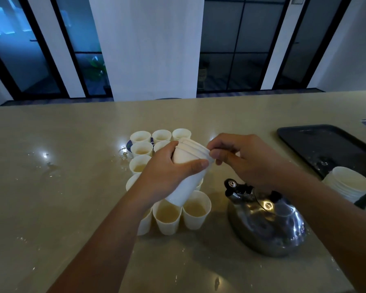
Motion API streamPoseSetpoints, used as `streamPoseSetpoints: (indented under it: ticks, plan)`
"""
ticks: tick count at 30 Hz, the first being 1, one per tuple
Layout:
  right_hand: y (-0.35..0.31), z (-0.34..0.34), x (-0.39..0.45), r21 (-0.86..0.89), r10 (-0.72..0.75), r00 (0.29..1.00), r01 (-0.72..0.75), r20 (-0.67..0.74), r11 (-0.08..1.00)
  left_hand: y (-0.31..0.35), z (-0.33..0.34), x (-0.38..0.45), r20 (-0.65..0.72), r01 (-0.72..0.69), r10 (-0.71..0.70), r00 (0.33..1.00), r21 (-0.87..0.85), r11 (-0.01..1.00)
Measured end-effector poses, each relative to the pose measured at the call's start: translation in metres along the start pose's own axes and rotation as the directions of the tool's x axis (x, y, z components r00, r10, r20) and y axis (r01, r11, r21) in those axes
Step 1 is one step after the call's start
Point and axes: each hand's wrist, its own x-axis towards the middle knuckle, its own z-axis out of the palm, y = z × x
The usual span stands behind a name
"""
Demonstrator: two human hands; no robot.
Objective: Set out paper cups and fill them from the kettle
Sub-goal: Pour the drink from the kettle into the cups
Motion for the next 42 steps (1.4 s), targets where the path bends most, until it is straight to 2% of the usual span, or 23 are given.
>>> streamPoseSetpoints:
  ticks: [2,5,9,11,13,17,21,28,42]
  plan:
    - [0.004,0.0,0.006,-0.014,0.0,1.0,0.0,-0.024,1.0,-0.003,0.0,0.006,-0.001,0.022,-0.022,1.0,-0.004,1.0]
    - [0.013,-0.008,0.015,-0.04,0.013,0.986,-0.019,-0.164,0.999,-0.006,-0.001,0.011,0.012,0.03,-0.03,0.999,0.001,1.0]
    - [0.028,-0.034,0.042,-0.072,0.012,0.901,-0.048,-0.433,0.996,-0.011,-0.003,0.019,-0.038,0.022,-0.025,0.999,-0.066,0.998]
    - [0.039,-0.043,0.063,-0.119,0.034,0.882,-0.102,-0.469,0.988,-0.013,-0.004,0.022,-0.091,0.004,-0.019,0.996,-0.159,0.987]
    - [0.058,-0.042,0.09,-0.191,0.086,0.904,-0.181,-0.419,0.965,-0.013,-0.004,0.024,-0.148,-0.012,-0.02,0.989,-0.217,0.976]
    - [0.105,-0.019,0.141,-0.408,0.211,0.96,-0.269,-0.183,0.872,-0.016,-0.007,0.026,-0.209,-0.043,0.0,0.978,-0.199,0.979]
    - [0.14,0.011,0.165,-0.479,0.308,0.95,-0.295,-0.053,0.827,-0.027,-0.011,0.024,-0.236,-0.053,0.013,0.972,-0.164,0.985]
    - [0.161,0.049,0.179,-0.399,0.378,0.926,-0.352,-0.014,0.847,-0.04,-0.017,0.018,-0.221,-0.057,0.027,0.975,-0.133,0.99]
    - [0.166,0.067,0.196,-0.431,0.388,0.921,-0.363,-0.031,0.826,-0.043,-0.011,0.012,-0.208,-0.02,-0.006,0.978,-0.122,0.992]
